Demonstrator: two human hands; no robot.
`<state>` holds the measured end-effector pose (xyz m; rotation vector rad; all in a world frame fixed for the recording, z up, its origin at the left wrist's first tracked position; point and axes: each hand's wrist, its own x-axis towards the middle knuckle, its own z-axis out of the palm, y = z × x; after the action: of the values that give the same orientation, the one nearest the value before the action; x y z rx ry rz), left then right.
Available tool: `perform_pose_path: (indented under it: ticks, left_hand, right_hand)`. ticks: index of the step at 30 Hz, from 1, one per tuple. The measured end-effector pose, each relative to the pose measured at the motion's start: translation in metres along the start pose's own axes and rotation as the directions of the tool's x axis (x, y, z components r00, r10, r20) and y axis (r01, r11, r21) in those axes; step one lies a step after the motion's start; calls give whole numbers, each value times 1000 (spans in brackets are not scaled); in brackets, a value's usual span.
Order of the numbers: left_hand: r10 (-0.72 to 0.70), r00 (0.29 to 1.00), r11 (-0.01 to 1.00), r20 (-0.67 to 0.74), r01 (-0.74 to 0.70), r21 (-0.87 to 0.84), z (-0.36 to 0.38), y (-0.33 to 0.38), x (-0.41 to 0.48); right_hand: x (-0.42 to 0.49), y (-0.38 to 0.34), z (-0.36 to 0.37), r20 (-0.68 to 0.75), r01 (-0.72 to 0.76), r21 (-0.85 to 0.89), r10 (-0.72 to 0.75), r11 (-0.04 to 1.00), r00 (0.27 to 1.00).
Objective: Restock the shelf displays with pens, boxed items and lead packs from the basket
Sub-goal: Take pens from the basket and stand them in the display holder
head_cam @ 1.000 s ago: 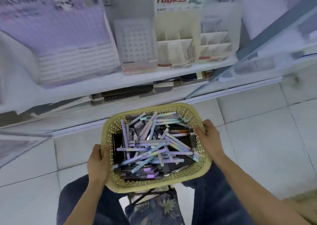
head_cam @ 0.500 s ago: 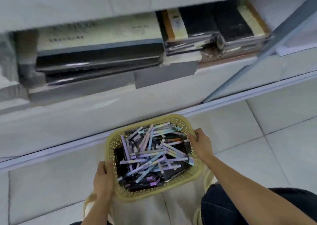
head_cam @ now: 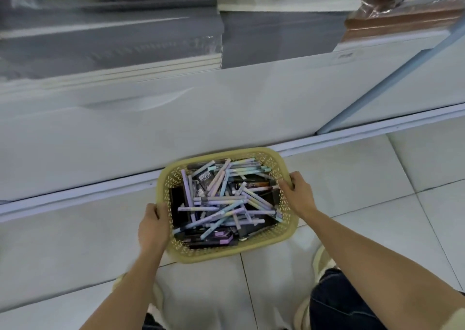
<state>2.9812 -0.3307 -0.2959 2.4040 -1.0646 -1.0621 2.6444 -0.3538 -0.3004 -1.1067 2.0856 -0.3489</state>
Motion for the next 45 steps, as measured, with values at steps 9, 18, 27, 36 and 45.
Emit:
perform_pose_path:
  ticks: [9, 18, 27, 36, 45]
  left_hand:
    - [742, 541, 542, 396, -831, 121, 31, 56, -27]
    - [610, 636, 430, 473, -766, 477, 65, 54, -27]
    - [667, 587, 572, 459, -798, 191, 56, 67, -27]
    - [398, 889, 810, 228, -223, -543, 28, 120, -39]
    - [452, 772, 727, 447, -28, -686, 0, 130, -84]
  right_hand:
    - [-2, -57, 2, 347, 463, -102, -404, 881, 846]
    - [-13, -36, 35, 419, 584, -425, -422, 691, 804]
    - [-14, -32, 40, 430, 653, -506, -491, 564, 757]
    - [-2, -94, -33, 281, 92, 536, -280, 839, 918]
    - [-43, -142, -31, 318, 155, 683, -482, 714, 817]
